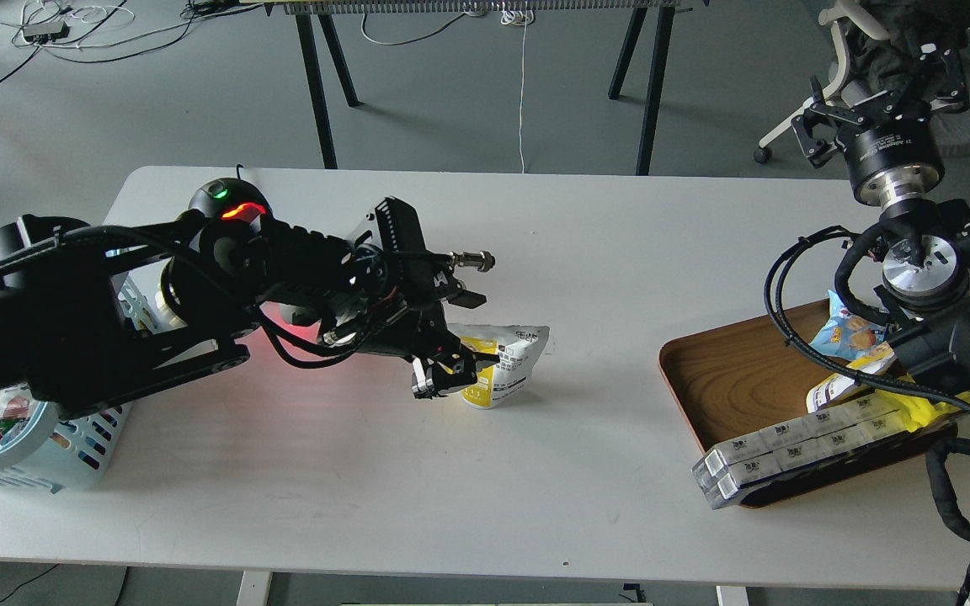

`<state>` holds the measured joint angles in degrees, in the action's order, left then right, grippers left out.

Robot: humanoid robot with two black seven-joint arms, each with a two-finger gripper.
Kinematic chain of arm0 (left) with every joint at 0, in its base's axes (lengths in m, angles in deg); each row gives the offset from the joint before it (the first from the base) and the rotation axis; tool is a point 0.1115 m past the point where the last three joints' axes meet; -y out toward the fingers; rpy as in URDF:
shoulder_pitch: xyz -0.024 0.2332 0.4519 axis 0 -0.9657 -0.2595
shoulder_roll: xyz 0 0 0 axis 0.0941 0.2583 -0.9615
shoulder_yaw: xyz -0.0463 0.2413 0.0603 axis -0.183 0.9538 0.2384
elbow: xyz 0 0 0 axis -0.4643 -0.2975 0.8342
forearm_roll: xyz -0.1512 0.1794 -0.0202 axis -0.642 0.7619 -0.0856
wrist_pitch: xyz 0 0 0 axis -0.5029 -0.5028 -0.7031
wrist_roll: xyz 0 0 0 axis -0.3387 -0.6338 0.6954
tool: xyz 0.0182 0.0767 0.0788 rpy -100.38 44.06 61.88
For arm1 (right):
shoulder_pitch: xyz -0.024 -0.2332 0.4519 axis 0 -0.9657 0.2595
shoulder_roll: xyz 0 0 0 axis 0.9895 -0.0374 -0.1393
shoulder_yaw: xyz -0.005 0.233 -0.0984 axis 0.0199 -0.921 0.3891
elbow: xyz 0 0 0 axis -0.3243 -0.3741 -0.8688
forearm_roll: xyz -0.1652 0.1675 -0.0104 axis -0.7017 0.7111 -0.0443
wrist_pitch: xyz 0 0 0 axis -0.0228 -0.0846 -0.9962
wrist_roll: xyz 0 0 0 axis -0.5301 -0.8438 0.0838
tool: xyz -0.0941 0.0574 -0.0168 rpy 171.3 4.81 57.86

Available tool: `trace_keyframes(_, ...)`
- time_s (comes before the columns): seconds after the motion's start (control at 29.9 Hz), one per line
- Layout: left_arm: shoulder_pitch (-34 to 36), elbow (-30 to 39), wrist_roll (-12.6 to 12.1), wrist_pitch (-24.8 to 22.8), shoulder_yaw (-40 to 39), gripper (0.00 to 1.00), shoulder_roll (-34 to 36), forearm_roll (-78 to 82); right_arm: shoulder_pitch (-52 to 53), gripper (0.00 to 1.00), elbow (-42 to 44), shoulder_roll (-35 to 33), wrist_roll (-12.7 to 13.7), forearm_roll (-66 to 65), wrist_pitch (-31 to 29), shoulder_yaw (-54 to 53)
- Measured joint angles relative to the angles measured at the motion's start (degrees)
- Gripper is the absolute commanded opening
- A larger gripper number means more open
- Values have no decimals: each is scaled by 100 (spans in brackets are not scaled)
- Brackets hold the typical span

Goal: Scan snack and place in basket
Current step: 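Close the left gripper on the yellow pouch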

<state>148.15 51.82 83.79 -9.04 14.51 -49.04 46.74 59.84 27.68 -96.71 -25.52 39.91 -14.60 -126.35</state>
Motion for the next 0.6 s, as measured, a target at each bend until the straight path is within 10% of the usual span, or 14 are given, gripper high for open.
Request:
trace_keyframes(0.3, -7, -99, -8, 0, -8, 42, -242, 0, 4, 99, -1, -32, 0, -2, 0, 12)
trace_keyframes(0.6, -12, -110, 7, 0, 5, 9, -338, 0, 8, 99, 0, -112, -6, -2, 0, -3)
